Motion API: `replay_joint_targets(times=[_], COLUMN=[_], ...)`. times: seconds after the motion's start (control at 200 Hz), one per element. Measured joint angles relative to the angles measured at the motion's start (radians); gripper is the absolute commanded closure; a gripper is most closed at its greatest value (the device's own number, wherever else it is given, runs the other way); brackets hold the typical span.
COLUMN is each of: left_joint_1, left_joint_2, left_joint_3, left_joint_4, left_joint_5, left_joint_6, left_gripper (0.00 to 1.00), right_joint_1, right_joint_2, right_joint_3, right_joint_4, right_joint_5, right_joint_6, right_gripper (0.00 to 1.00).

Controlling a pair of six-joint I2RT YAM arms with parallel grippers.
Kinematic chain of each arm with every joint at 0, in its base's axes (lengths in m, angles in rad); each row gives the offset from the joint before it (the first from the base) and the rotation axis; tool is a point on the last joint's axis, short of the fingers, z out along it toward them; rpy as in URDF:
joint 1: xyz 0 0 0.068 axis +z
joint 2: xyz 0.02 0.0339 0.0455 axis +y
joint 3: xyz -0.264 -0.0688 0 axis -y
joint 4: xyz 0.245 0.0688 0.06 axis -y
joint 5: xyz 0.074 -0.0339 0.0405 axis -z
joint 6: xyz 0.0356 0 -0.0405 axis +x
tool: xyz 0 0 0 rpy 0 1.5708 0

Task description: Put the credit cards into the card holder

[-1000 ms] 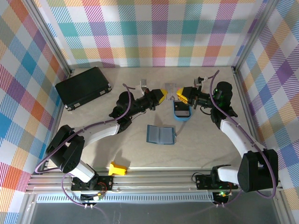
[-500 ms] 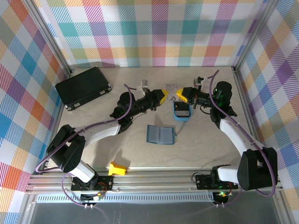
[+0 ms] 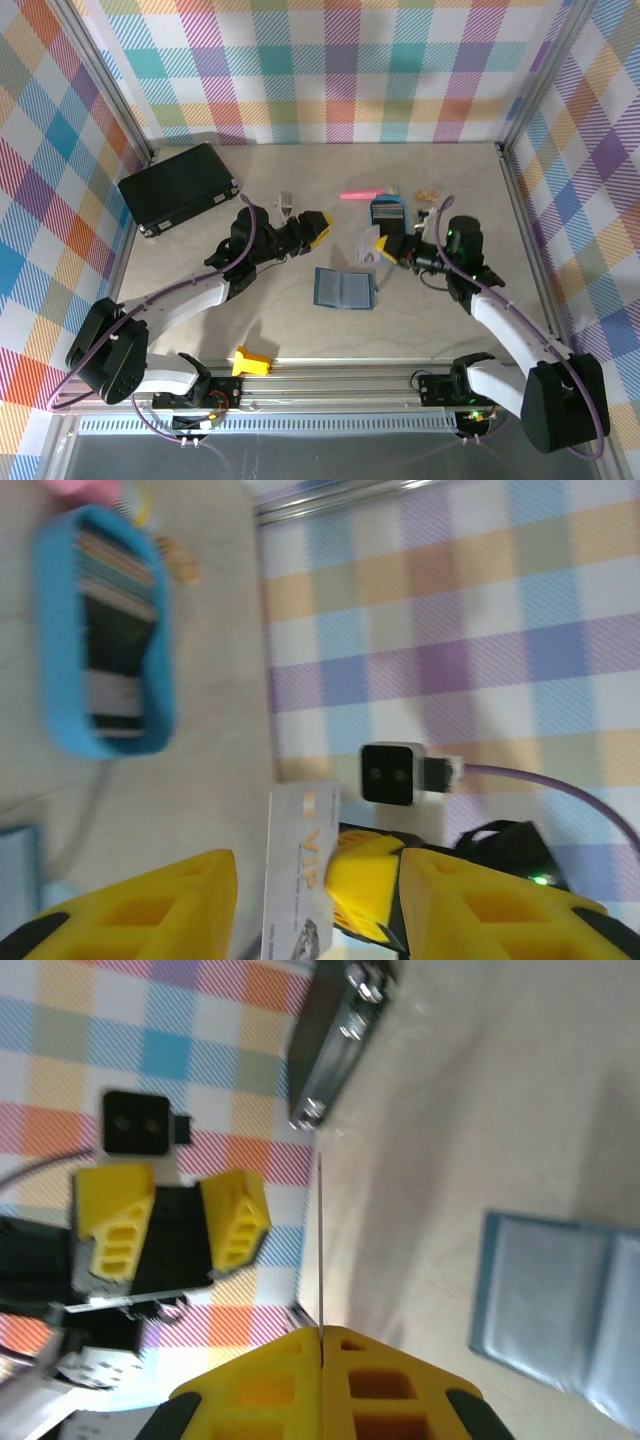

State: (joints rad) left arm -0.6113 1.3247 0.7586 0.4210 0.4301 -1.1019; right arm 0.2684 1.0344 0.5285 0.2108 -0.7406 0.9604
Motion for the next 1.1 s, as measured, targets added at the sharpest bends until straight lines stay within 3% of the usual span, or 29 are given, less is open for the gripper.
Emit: replay_joint_targets(times=[0.225, 0.545, 0.895, 1.1], left_joint_1=[0.0, 0.0, 0.0, 0.0], left_joint_2=[0.004, 0.144, 0.283, 0.304], left_joint_3=[-0.192, -0.199, -0.195, -0.194], left_joint_4=[-0.024, 0.093, 0.162, 0.159], left_joint_5=[0.026, 0.059, 0.06, 0.029], left_joint_6=[0.059, 0.086, 0.116, 0.124], left_gripper=[0.48, 0.48, 0.72, 0.75], right_joint_1=[0.145, 0.201, 0.233, 0.272], right_joint_2=[-0.099, -0.004, 0.048, 0.096], right_joint_3=[-0.192, -0.21, -0.21, -0.21], right_joint_4=[0.023, 0.096, 0.12, 0.156], right_joint_5=[0.193, 0.302, 0.363, 0.389], right_joint_6=[-0.071, -0.113, -0.132, -0.138], right_gripper=[1.0, 1.0, 1.0, 1.0])
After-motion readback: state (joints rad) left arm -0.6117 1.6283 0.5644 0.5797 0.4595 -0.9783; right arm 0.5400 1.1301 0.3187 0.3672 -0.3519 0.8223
